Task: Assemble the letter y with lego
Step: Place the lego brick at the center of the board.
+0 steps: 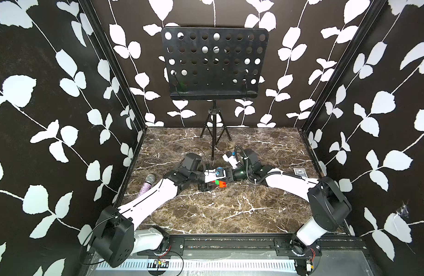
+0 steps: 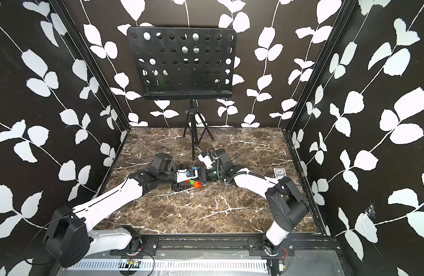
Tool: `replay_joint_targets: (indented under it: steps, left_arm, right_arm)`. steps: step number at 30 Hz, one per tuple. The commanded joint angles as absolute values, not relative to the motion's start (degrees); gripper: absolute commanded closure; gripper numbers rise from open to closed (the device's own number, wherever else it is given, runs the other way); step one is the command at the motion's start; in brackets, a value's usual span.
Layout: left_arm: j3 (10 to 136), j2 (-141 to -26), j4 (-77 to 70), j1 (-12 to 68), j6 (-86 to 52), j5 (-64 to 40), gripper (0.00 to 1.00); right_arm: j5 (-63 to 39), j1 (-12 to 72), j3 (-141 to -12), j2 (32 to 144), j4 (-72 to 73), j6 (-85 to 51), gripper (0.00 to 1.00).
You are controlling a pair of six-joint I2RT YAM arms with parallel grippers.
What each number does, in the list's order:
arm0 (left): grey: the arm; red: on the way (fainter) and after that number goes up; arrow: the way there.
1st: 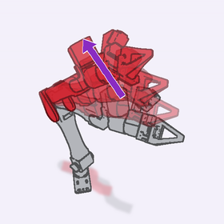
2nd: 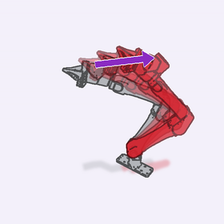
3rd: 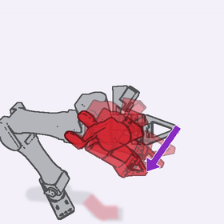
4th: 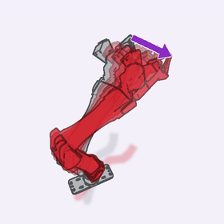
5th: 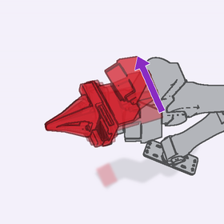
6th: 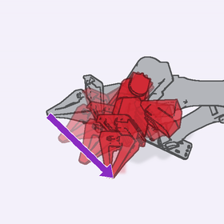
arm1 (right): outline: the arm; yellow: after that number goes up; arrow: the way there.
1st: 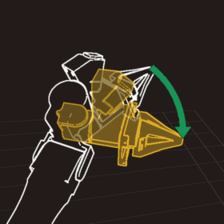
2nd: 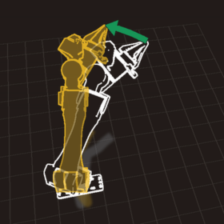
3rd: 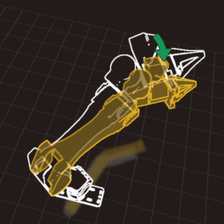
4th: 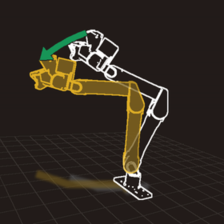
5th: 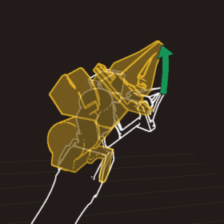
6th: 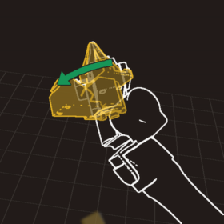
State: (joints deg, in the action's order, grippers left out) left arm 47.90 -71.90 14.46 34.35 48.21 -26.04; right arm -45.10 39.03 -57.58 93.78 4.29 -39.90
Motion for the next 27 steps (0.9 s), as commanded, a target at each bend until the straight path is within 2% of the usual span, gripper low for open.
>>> replay_joint_targets:
  steps: [1,8,12,17,24,27]
  left_arm:
    - [47.6,-71.7,13.8,34.6,49.1,-26.6,0.29]
    - [47.0,-71.6,13.0,34.6,49.9,-25.9,0.34]
    - [46.5,-71.6,12.8,34.6,50.3,-25.3,0.28]
    - [46.1,-71.4,12.9,34.6,51.1,-24.6,0.28]
    - [46.0,-71.3,11.7,34.7,50.5,-24.6,0.37]
    - [46.1,-71.3,11.7,34.6,49.8,-24.8,0.38]
  right_arm:
    - [-46.4,39.5,-57.6,92.1,7.8,-40.3,0.79]
    - [-46.8,39.6,-57.4,92.2,8.1,-40.4,0.79]
    - [-47.0,39.7,-57.5,92.2,8.2,-40.5,0.79]
    - [-47.0,39.7,-57.5,92.1,8.2,-40.6,0.79]
    - [-47.0,39.7,-57.4,92.1,8.2,-40.7,0.78]
    - [-46.5,39.7,-57.4,92.1,7.7,-40.5,0.71]
